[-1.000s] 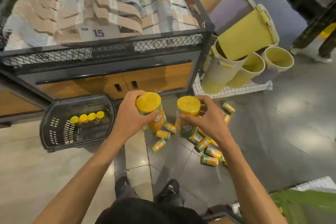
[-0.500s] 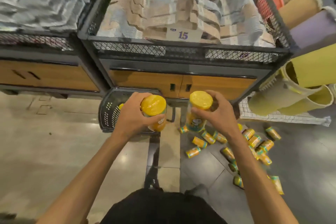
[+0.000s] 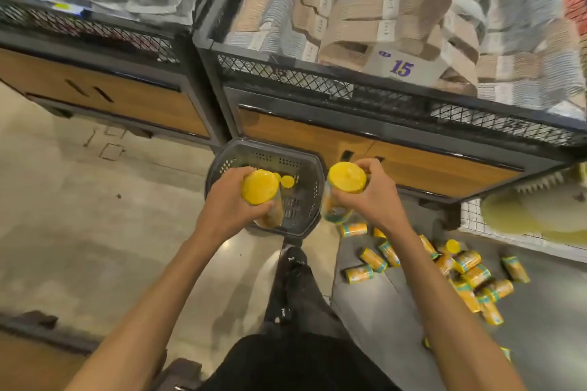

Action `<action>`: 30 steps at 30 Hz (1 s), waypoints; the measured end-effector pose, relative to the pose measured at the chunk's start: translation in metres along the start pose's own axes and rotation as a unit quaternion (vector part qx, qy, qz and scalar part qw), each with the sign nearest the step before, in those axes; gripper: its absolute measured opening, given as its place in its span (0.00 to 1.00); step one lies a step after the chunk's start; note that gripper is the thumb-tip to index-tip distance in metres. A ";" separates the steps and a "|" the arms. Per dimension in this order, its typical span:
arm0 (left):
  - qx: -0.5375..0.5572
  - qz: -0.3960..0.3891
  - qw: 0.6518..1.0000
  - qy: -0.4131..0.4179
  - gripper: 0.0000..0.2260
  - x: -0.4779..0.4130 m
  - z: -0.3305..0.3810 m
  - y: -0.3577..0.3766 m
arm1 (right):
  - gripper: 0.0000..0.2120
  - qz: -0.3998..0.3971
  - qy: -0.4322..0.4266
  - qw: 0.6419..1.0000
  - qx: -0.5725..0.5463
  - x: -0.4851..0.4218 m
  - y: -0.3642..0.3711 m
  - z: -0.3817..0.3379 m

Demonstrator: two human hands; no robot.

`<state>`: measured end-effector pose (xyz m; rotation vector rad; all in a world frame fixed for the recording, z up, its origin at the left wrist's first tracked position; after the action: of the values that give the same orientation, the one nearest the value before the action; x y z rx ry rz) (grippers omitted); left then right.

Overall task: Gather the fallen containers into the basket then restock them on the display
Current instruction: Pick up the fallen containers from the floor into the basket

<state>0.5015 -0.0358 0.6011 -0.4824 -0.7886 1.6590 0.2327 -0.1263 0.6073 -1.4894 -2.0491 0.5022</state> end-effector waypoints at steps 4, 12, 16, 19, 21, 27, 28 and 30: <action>-0.018 0.002 0.999 -0.034 0.32 -0.040 -0.020 0.004 | 0.30 -0.041 0.015 0.999 0.030 -0.054 0.028 0.013; -0.059 -0.052 0.992 -0.094 0.30 -0.117 -0.090 0.033 | 0.35 -0.083 0.047 0.988 0.119 -0.142 0.093 0.061; -0.075 -0.092 0.985 -0.124 0.33 -0.146 -0.148 0.062 | 0.34 -0.087 0.082 0.984 0.136 -0.172 0.134 0.087; -0.092 -0.130 0.978 -0.134 0.34 -0.167 -0.199 0.093 | 0.36 -0.095 0.103 0.977 0.159 -0.193 0.171 0.114; -0.106 -0.150 0.974 -0.131 0.34 -0.181 -0.236 0.115 | 0.37 -0.100 0.107 0.973 0.177 -0.208 0.200 0.139; -0.152 -0.203 0.961 -0.108 0.36 -0.235 -0.337 0.186 | 0.42 -0.098 0.141 0.960 0.220 -0.247 0.275 0.224; -0.156 -0.206 0.960 -0.104 0.36 -0.242 -0.352 0.199 | 0.42 -0.097 0.132 0.962 0.219 -0.253 0.287 0.237; -0.164 -0.207 0.961 -0.089 0.36 -0.253 -0.382 0.224 | 0.39 -0.091 0.108 0.963 0.228 -0.268 0.310 0.262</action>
<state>0.6700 -0.2101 0.1523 -0.3670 -1.2191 1.1967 0.3612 -0.2770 0.1630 -1.0246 -1.7295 0.6543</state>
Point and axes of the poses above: each hand's wrist, its own x-axis away from the middle knuckle, its own y-axis out of the palm, z = x × y, the point moved 4 cm from there along -x, towards the middle knuckle, and after that the axes turned 2 degrees about -y, right-handed, at the moved point
